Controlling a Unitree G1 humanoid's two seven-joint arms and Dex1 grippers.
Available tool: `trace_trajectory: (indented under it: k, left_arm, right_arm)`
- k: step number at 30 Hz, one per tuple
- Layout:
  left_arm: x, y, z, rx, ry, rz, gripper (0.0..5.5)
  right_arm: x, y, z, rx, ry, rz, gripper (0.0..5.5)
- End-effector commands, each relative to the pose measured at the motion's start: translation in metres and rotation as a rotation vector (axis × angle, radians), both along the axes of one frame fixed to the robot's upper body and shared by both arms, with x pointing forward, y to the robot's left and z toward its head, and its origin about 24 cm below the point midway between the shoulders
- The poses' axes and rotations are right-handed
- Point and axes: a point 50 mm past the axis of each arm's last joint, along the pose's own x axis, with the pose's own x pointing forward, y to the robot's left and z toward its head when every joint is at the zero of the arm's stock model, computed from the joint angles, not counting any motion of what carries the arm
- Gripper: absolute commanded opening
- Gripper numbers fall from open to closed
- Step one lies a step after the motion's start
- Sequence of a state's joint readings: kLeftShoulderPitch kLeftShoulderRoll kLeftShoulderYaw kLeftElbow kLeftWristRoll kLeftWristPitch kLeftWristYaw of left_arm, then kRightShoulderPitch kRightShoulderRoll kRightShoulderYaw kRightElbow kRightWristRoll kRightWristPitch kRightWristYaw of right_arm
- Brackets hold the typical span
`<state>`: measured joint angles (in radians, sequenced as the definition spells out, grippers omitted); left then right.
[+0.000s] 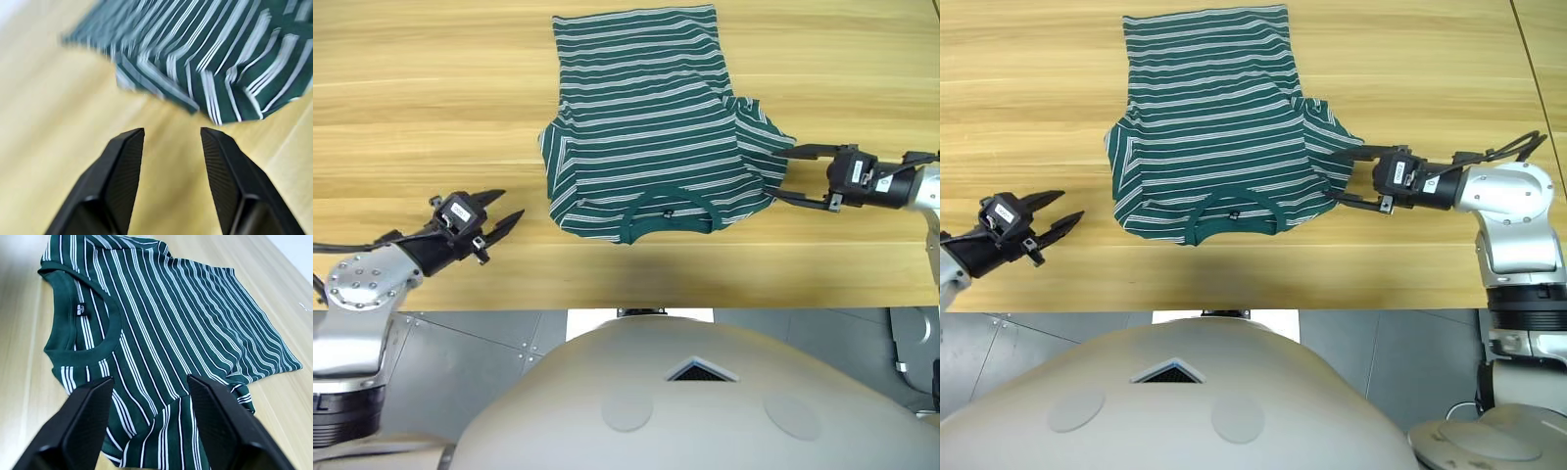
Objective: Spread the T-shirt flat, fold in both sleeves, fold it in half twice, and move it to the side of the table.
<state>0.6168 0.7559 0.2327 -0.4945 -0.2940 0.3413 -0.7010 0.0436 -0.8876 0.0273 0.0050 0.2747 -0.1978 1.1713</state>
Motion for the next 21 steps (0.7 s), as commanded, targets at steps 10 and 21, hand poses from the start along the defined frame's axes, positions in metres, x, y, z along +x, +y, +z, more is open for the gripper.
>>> trace_trajectory:
  k: [10, 21]
  left_arm:
    - [0.046, -0.027, -0.025, -0.601, 0.356, 0.715, 2.01]
    - [0.056, -0.032, -0.039, -0.628, 0.4, 0.838, 2.01]
  right_arm:
    - [0.003, 0.018, 0.016, 0.046, -0.081, 0.003, 2.79]
    - [0.001, 0.017, 0.017, 0.047, -0.097, -0.003, 2.79]
